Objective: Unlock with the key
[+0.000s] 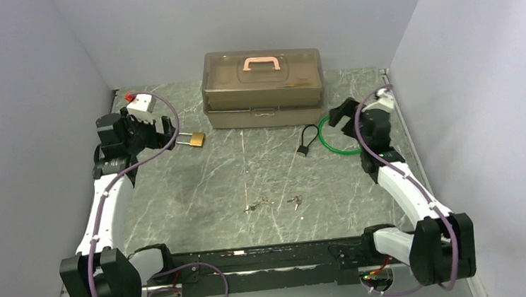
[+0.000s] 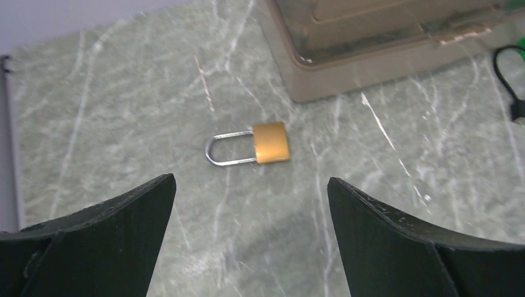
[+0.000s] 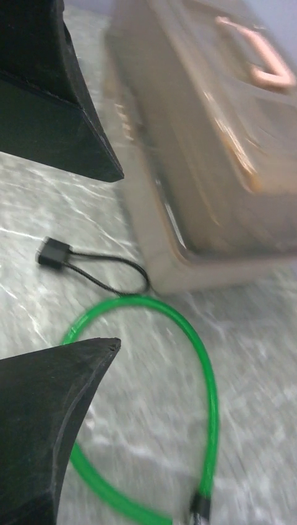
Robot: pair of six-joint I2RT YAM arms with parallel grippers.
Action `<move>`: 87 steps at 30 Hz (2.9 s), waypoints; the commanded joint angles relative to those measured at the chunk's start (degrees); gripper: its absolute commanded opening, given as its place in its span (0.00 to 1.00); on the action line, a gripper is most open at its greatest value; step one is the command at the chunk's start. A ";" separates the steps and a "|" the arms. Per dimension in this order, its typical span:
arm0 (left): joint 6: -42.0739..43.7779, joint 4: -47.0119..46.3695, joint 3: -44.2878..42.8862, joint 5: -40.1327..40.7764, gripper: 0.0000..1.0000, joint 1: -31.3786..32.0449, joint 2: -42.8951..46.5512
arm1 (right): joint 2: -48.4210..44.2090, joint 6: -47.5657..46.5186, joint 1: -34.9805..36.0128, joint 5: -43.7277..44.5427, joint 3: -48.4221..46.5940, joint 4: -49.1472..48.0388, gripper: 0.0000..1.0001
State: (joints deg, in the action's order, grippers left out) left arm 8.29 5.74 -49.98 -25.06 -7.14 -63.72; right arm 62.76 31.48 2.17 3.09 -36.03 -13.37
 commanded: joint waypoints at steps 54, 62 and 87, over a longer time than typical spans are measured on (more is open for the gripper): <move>-6.08 28.04 -37.87 16.69 0.53 16.97 -55.80 | -5.75 -14.30 31.12 29.42 -1.20 -1.38 0.88; -1.62 27.05 -28.26 17.30 0.46 19.13 -48.83 | -2.96 -9.43 24.68 24.24 -2.30 0.10 0.88; 5.18 36.15 -8.45 -2.13 0.85 23.04 -29.83 | 30.19 -4.73 10.57 9.60 -16.26 9.74 1.00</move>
State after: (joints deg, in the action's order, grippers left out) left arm 10.87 32.64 -55.68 -20.60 15.73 -94.65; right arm 91.09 26.74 13.54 14.15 -48.90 -3.18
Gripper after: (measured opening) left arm 0.767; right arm 0.993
